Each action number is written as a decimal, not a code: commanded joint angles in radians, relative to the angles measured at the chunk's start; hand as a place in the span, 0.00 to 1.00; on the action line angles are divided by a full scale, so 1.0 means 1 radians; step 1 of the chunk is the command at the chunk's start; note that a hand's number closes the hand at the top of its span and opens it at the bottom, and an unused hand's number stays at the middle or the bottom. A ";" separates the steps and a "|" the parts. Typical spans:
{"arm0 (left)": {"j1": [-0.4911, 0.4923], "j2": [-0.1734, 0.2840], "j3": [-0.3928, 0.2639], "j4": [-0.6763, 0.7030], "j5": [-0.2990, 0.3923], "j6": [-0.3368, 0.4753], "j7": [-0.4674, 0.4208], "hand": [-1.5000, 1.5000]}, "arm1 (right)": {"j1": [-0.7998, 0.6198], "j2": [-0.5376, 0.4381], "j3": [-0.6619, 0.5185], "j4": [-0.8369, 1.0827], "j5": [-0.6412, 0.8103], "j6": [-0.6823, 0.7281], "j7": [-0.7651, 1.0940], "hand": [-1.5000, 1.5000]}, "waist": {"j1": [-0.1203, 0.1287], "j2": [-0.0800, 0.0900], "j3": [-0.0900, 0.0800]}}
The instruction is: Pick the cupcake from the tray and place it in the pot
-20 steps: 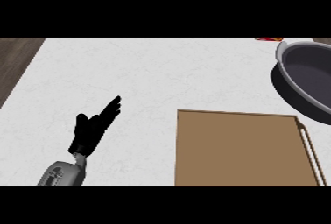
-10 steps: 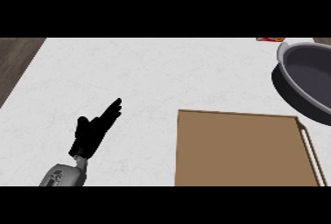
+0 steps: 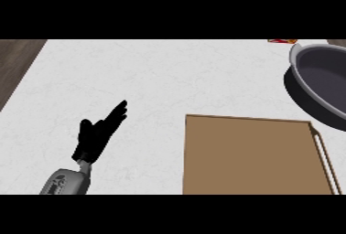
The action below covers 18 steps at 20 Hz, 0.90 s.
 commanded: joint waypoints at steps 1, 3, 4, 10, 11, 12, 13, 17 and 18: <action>-0.030 0.008 0.029 0.037 0.023 -0.025 0.001 0.50 | -0.046 0.054 0.090 0.077 0.112 0.044 0.089 1.00 | -0.005 0.003 0.000; -0.009 0.015 0.012 -0.013 -0.001 -0.002 0.028 0.50 | -0.050 0.065 0.126 0.126 0.147 0.125 0.172 1.00 | 0.006 0.000 0.000; -0.041 0.017 0.027 -0.003 0.016 -0.014 0.039 0.50 | -0.061 0.118 0.115 0.153 0.137 0.131 0.240 1.00 | 0.003 0.003 0.000; -0.038 -0.004 0.035 0.053 -0.003 0.000 -0.012 0.50 | -0.108 0.192 0.072 0.195 0.113 0.165 0.175 0.00 | -0.014 0.005 0.002; -0.014 -0.007 0.017 0.009 -0.009 0.008 0.011 0.50 | -0.129 0.235 0.023 0.182 0.061 0.175 0.192 0.00 | -0.010 0.000 0.003; -0.010 -0.030 0.009 0.044 -0.027 0.030 -0.017 0.50 | -0.108 0.221 -0.022 0.169 0.015 0.169 0.119 0.00 | -0.028 -0.001 0.003; 0.007 -0.014 0.011 0.011 -0.007 0.007 0.005 0.50 | -0.120 0.227 -0.072 0.169 -0.035 0.181 0.113 0.00 | -0.025 -0.006 0.003; 0.027 -0.018 0.018 0.023 -0.011 0.018 -0.025 0.50 | -0.138 0.190 -0.249 0.182 -0.211 0.234 0.030 0.00 | -0.033 -0.003 0.004; 0.019 -0.010 0.027 0.026 -0.016 0.025 -0.016 0.50 | -0.153 0.189 -0.282 0.181 -0.245 0.253 0.035 0.00 | -0.044 -0.009 0.003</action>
